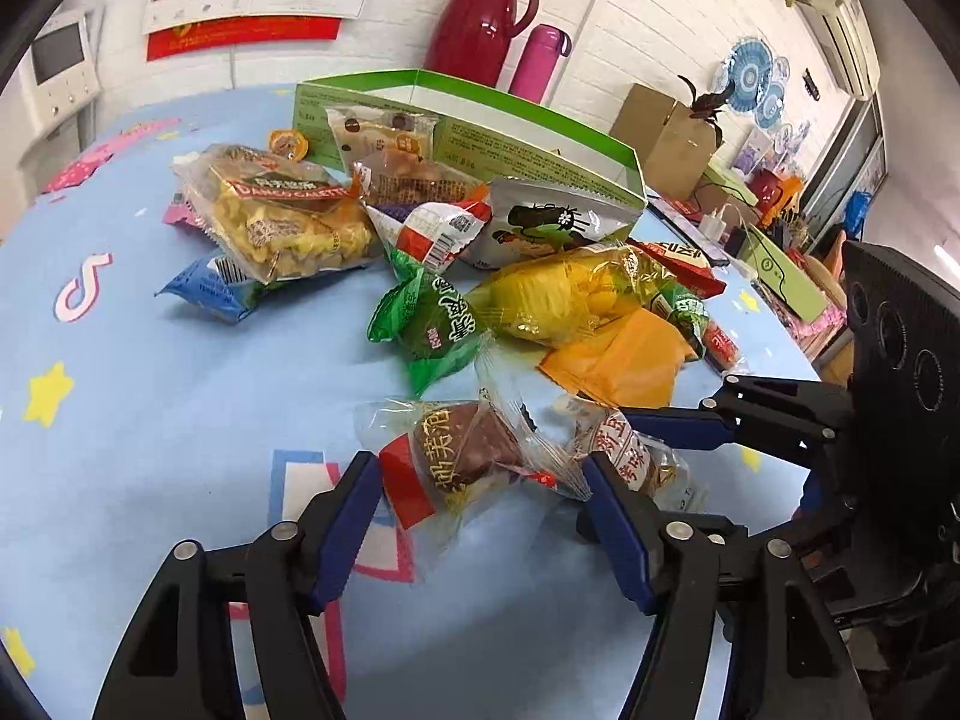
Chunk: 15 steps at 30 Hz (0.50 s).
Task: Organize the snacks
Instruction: 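Grasp the clear tofu snack bag with the right tool while the left grasps a red-labelled pastry bag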
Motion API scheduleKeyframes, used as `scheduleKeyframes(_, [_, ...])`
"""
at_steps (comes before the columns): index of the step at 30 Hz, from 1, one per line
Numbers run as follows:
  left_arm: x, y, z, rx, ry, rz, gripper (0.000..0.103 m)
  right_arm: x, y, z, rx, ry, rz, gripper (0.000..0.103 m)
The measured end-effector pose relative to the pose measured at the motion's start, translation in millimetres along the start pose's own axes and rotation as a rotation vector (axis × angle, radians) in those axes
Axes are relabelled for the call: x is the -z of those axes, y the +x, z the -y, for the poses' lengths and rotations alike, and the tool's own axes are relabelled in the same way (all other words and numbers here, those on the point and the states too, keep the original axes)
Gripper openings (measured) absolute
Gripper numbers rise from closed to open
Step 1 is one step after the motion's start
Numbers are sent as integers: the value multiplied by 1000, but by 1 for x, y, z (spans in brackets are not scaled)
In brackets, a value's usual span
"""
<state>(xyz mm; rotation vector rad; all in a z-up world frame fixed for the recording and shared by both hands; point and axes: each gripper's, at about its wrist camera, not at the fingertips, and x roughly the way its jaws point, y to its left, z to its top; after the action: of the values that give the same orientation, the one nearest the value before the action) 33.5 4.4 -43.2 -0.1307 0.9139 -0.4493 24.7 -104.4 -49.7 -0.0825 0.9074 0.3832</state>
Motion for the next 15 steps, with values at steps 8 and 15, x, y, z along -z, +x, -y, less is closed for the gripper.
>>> scheduleKeyframes(8, [2,-10,-5,24,-45,7,33,2,-22,3,22,28,50,43])
scheduleKeyframes(15, [-1,-18,4,-44,-24,52,65,5,-25,10,29,59,61,43])
